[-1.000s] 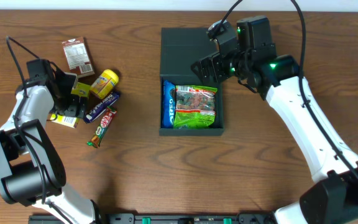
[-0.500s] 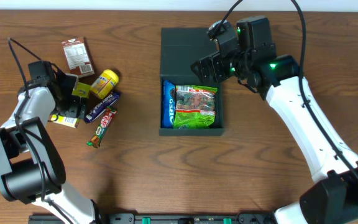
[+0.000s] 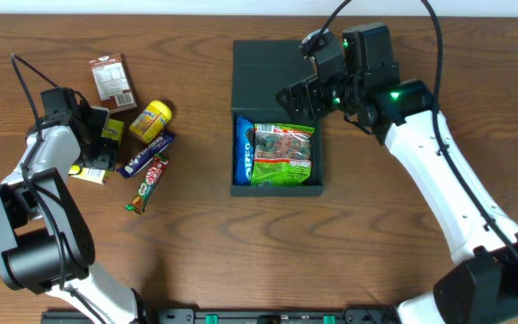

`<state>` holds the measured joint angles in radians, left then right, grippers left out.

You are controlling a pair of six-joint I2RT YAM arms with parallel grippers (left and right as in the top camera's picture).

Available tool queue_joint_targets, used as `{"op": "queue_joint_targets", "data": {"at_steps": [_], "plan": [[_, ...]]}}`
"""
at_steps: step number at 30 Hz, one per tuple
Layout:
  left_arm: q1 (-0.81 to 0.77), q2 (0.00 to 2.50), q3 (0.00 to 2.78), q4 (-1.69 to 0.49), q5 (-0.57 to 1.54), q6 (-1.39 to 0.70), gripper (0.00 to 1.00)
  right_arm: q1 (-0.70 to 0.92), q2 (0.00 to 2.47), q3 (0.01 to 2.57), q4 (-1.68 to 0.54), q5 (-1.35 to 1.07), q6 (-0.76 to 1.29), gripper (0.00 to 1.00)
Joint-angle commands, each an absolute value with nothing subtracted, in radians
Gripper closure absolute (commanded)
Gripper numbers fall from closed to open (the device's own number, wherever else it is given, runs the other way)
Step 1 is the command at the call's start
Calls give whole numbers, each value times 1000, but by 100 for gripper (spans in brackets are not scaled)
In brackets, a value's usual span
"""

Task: Pack container
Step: 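Grasp the yellow-green snack box with the left gripper, then carry the yellow-green box into the box beside the gummy bag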

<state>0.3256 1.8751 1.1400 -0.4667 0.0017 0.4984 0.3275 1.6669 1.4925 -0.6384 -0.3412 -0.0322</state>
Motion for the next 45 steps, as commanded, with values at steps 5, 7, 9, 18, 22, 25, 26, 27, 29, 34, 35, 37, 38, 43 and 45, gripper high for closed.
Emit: {"op": "queue_joint_targets", "data": {"at_steps": [5, 7, 9, 18, 22, 25, 26, 27, 29, 34, 35, 37, 38, 43, 45], "plan": [[327, 1888, 1144, -469, -11, 439, 28, 321, 1648, 1505, -638, -347, -15, 1], [327, 1888, 1166, -489, -11, 417, 28, 317, 1648, 1505, -638, -348, -15, 1], [327, 1888, 1198, -521, -13, 409, 28, 309, 1648, 1505, -638, -348, -15, 1], [322, 1885, 1444, -706, -59, 319, 30, 245, 1647, 1505, -638, -348, 7, 1], [289, 1882, 1555, -774, -59, 313, 30, 212, 1647, 1505, -639, -348, 8, 1], [224, 1882, 1650, -836, -60, 297, 31, 175, 1647, 1505, -640, -348, 33, 1], [205, 1882, 1668, -847, -60, 287, 31, 165, 1647, 1505, -643, -348, 38, 1], [179, 1882, 1689, -859, -59, 273, 31, 152, 1647, 1505, -646, -348, 41, 1], [138, 1882, 1712, -869, -59, 252, 31, 130, 1647, 1505, -656, -348, 41, 1], [-1, 1882, 1732, -883, -52, 163, 29, 56, 1647, 1505, -699, -348, 48, 1], [-33, 1882, 1732, -889, -48, 141, 29, 39, 1647, 1505, -707, -348, 52, 1], [-108, 1882, 1732, -901, -33, 105, 28, -6, 1647, 1505, -723, -348, 52, 1], [-147, 1882, 1732, -905, -23, 84, 28, -26, 1647, 1505, -727, -348, 52, 1], [-319, 1883, 1732, -916, 45, -74, 27, -99, 1647, 1505, -728, -348, 52, 1], [-397, 1885, 1731, -915, 50, -171, 28, -126, 1647, 1505, -725, -348, 51, 1]]}}
